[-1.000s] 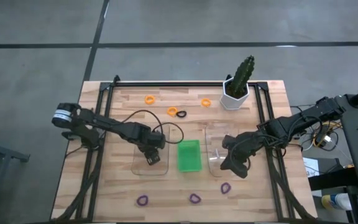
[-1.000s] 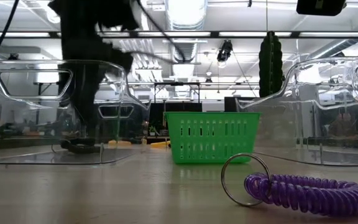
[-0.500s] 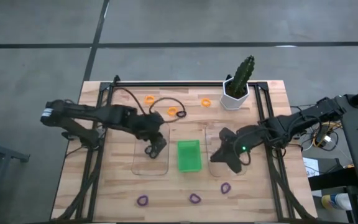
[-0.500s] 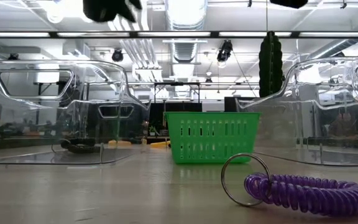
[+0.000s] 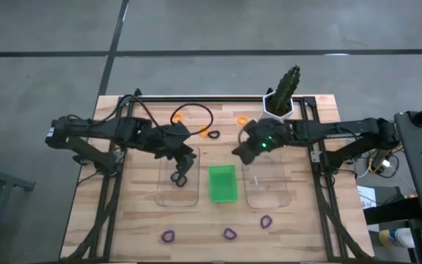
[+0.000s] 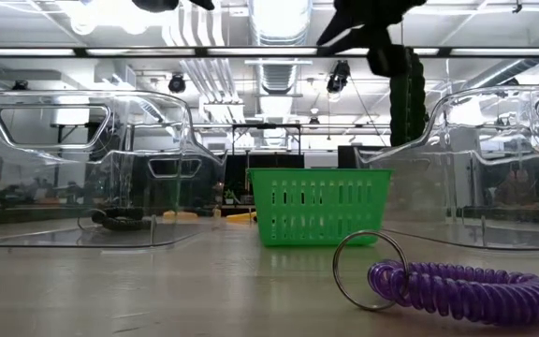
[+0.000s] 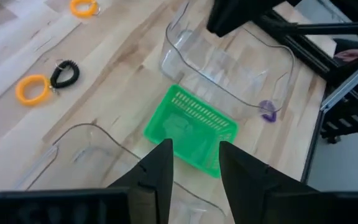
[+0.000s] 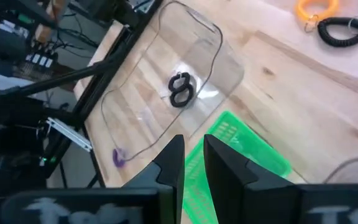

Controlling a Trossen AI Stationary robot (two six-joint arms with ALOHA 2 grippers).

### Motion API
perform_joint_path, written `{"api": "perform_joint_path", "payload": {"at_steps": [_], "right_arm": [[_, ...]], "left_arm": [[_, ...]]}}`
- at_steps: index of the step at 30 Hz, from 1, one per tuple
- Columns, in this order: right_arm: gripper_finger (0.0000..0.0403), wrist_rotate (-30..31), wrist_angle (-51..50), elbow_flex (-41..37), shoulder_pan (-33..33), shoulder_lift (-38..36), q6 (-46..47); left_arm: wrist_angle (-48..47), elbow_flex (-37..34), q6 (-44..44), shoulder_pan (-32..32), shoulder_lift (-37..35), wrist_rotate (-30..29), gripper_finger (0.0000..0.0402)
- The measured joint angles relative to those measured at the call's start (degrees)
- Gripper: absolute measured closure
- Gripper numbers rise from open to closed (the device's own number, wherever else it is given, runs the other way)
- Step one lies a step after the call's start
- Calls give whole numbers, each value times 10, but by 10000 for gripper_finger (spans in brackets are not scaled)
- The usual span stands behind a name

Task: Sort spring keychains
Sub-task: Put the black spring keychain into the left transparent bin

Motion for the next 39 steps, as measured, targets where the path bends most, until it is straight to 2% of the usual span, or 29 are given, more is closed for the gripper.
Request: {"api": "perform_joint_path", "payload": {"at_steps": [6, 15, 18, 21, 26, 33, 39], "right_arm": [[349, -28, 2, 51, 2, 19, -28], [360, -14, 1, 76, 111, -20, -49], [358, 6, 0, 74, 148, -27, -43], [359, 17, 0, 73, 175, -27, -43], [360, 70, -7, 73, 209, -27, -44], [360, 104, 4, 73, 243, -27, -38], [360, 146, 23, 73, 278, -27, -25]], "left_arm": [[52, 0, 80, 32, 7, 11, 280], [78, 0, 185, 165, 58, 94, 280], [89, 0, 253, 194, 87, 116, 280], [116, 0, 328, 206, 121, 137, 280], [139, 3, 406, 220, 187, 177, 280], [132, 3, 466, 233, 270, 200, 280], [134, 4, 500, 241, 322, 168, 280]]}}
